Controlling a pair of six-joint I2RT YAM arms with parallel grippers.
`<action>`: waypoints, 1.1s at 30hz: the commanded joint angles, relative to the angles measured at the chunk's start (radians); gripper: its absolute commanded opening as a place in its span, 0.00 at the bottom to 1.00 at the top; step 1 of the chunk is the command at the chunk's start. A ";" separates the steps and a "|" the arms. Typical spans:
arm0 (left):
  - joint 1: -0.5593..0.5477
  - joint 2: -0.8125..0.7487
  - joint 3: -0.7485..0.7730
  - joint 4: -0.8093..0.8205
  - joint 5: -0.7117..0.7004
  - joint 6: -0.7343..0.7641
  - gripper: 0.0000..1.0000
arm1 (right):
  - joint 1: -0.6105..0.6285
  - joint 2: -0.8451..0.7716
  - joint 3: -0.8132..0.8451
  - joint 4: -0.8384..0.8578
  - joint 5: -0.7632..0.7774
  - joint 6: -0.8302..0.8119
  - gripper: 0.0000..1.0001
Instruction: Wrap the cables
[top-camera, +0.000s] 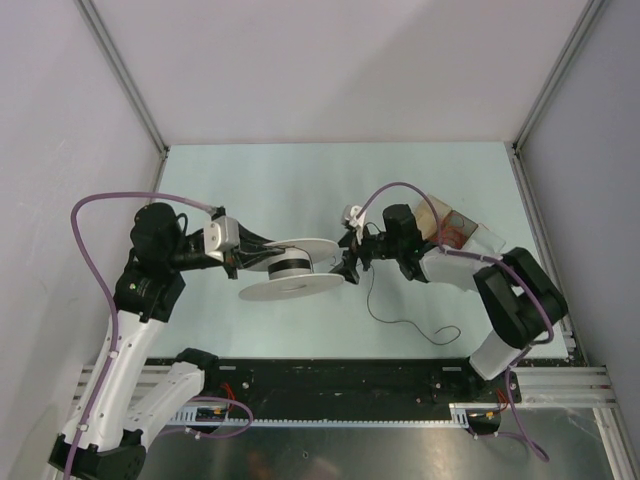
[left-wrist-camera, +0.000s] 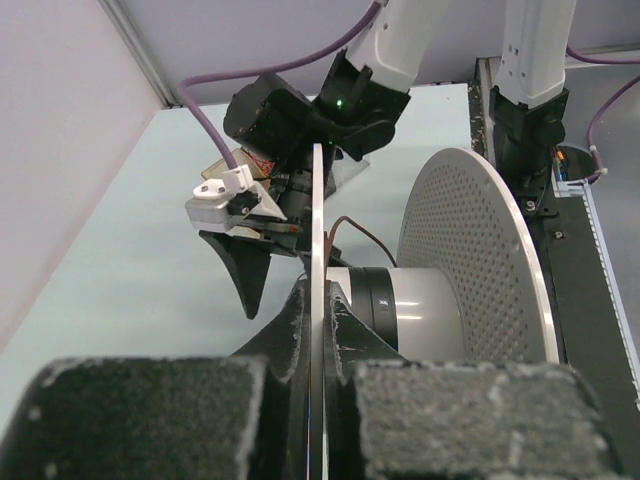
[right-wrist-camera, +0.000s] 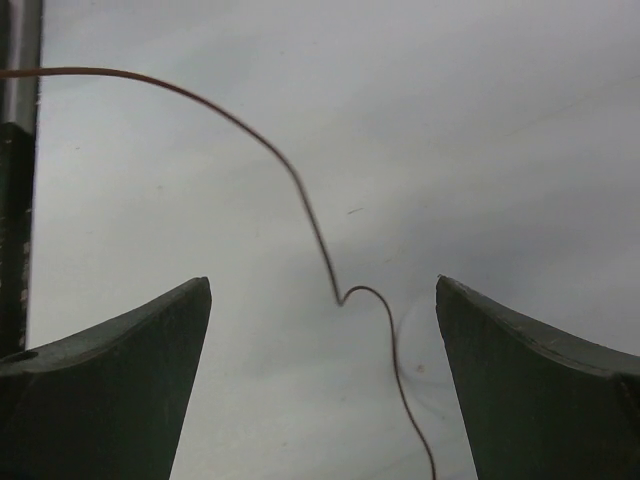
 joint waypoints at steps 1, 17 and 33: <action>0.008 -0.014 0.044 0.042 -0.012 -0.038 0.00 | 0.001 0.078 0.014 0.220 0.058 0.052 0.97; 0.035 0.014 0.096 0.080 -0.097 -0.098 0.00 | -0.085 0.125 0.039 0.011 0.048 0.114 0.00; 0.124 0.041 0.111 0.191 -0.124 -0.227 0.00 | -0.130 0.116 0.040 -0.074 0.054 0.108 0.00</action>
